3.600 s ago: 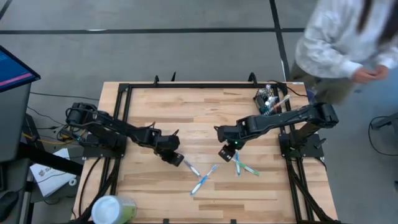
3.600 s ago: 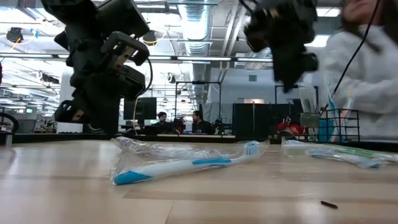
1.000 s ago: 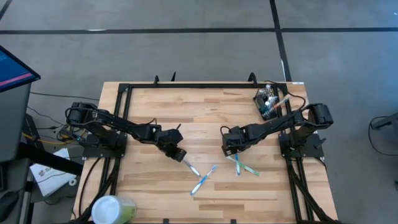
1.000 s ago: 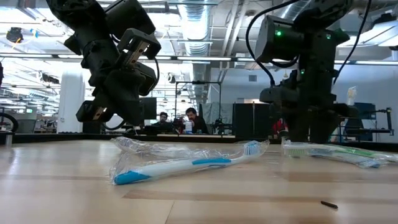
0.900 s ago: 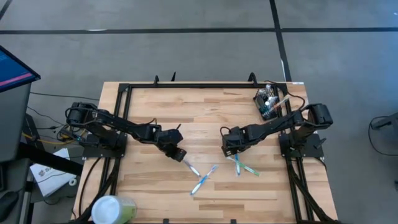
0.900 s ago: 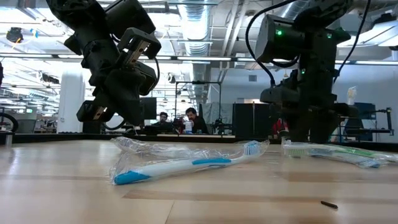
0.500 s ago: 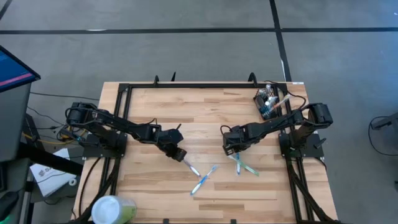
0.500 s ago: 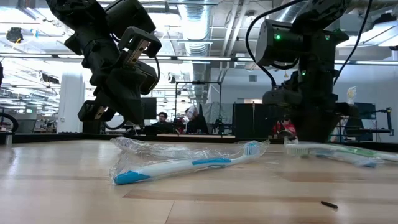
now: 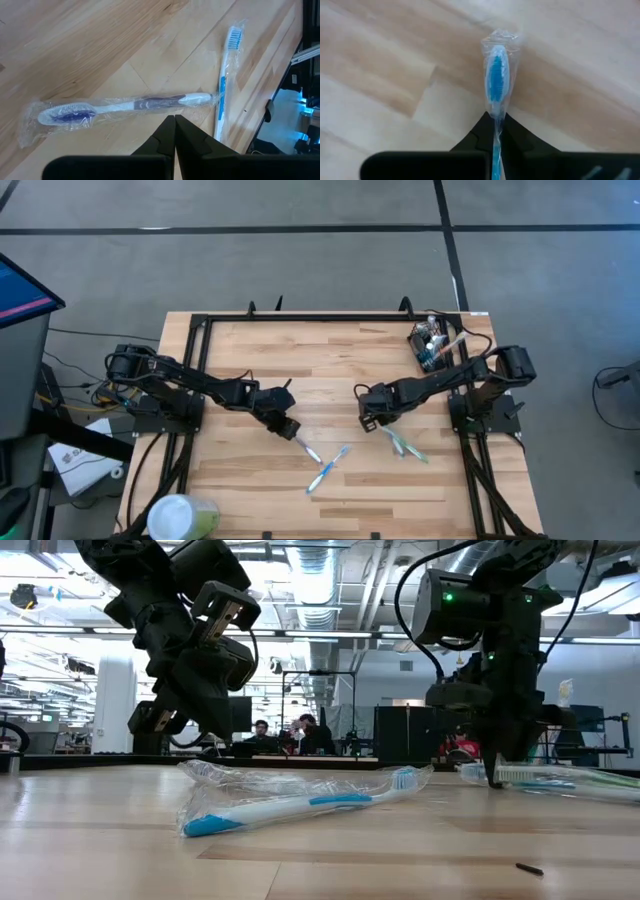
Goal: Pick & Place toothbrushing station
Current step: Put the right blue toothbrush in the right section of wire organizer
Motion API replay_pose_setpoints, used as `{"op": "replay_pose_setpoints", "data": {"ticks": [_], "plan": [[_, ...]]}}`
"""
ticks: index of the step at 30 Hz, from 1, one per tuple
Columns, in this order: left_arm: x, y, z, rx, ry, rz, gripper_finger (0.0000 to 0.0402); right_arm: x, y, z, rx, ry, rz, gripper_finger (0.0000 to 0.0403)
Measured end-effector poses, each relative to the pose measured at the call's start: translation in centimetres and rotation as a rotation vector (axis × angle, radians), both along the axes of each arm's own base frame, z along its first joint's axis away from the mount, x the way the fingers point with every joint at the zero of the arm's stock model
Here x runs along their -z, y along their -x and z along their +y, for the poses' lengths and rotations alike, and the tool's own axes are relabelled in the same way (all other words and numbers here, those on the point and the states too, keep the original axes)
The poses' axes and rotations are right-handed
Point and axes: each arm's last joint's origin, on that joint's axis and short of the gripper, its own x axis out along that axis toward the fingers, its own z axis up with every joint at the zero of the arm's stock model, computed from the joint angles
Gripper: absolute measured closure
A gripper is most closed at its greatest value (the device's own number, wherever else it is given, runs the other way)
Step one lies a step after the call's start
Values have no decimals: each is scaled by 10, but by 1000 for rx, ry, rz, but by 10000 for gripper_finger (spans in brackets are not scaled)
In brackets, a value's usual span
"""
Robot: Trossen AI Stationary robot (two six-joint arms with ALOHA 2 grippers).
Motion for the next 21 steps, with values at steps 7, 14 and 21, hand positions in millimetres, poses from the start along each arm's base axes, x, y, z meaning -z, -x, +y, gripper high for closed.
{"op": "replay_pose_setpoints", "data": {"ticks": [7, 14, 21], "plan": [[0, 0, 0, 1, 0, -3, 401, -15, 3, 0, -9, 26, -61, 400], [-1, -1, 0, 0, 0, -11, 401, -43, 13, -5, 6, 105, -149, 401], [-1, -1, 0, 0, 0, -19, 401, -74, 30, -10, 37, 186, -252, 402]]}}
